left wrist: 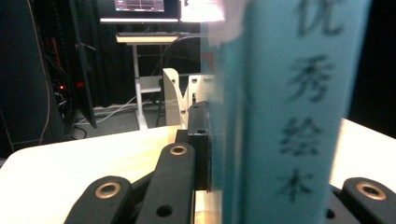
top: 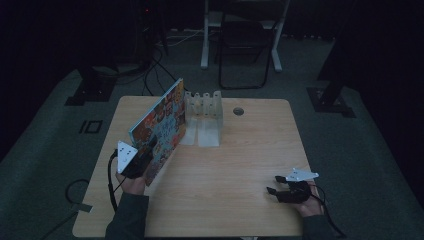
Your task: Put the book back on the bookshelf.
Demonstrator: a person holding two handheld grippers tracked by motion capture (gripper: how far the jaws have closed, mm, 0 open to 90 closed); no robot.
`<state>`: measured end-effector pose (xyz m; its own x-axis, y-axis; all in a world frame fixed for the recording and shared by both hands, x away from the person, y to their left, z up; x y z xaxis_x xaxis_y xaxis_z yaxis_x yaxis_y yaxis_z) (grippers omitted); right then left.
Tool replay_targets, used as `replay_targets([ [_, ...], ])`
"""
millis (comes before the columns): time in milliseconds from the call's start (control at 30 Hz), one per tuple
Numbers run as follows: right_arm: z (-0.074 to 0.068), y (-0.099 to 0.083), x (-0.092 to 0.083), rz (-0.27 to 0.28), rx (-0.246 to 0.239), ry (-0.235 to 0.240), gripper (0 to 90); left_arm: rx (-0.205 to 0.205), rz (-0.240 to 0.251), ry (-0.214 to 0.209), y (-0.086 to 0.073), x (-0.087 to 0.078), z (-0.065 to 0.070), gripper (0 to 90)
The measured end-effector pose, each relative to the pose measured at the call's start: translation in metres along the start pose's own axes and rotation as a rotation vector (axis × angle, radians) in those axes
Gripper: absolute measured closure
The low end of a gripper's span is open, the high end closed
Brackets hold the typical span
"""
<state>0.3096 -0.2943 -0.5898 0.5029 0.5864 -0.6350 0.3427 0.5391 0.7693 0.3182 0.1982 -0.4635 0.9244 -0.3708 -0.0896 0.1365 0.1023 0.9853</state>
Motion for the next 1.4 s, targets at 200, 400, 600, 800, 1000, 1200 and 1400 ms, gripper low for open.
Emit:
replay_targets([
  [200, 0.0, 0.0, 0.0, 0.001, -0.002, 0.0, 35.8, -0.003, -0.002, 0.01, -0.001, 0.005, -0.001, 81.0],
  [400, 0.0, 0.0, 0.0, 0.001, 0.0, 0.0, 35.8, -0.004, -0.005, 0.016, -0.002, 0.008, -0.002, 81.0],
  [600, 0.0, 0.0, 0.0, 0.001, -0.001, 0.0, 35.8, -0.01, -0.002, 0.022, -0.003, 0.011, -0.003, 81.0],
  [800, 0.0, 0.0, 0.0, 0.001, 0.002, 0.001, 35.8, -0.012, -0.001, 0.03, -0.004, 0.014, -0.004, 81.0],
  [1000, 0.0, 0.0, 0.0, 0.002, 0.002, 0.002, 35.8, -0.015, 0.0, 0.031, -0.004, 0.018, -0.005, 81.0],
  [1200, 0.0, 0.0, 0.0, 0.002, 0.005, 0.003, 35.7, -0.019, 0.005, 0.038, -0.004, 0.021, -0.005, 81.0],
  [1400, 0.0, 0.0, 0.0, 0.001, 0.003, 0.003, 35.6, -0.019, 0.01, 0.051, -0.003, 0.025, -0.003, 80.9],
])
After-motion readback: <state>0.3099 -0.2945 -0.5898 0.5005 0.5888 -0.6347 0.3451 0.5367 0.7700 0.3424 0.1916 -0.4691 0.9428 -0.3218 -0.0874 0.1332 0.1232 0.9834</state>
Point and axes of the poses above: each handheld gripper's, and its own axes: x roughly forward along the jaws, y roughly out of its top, z roughly to its right, the point moved 3 cm from there along x, roughly forward along the jaws, and after that the axes turned 9 degrees about -x, right-handed, at the moved point
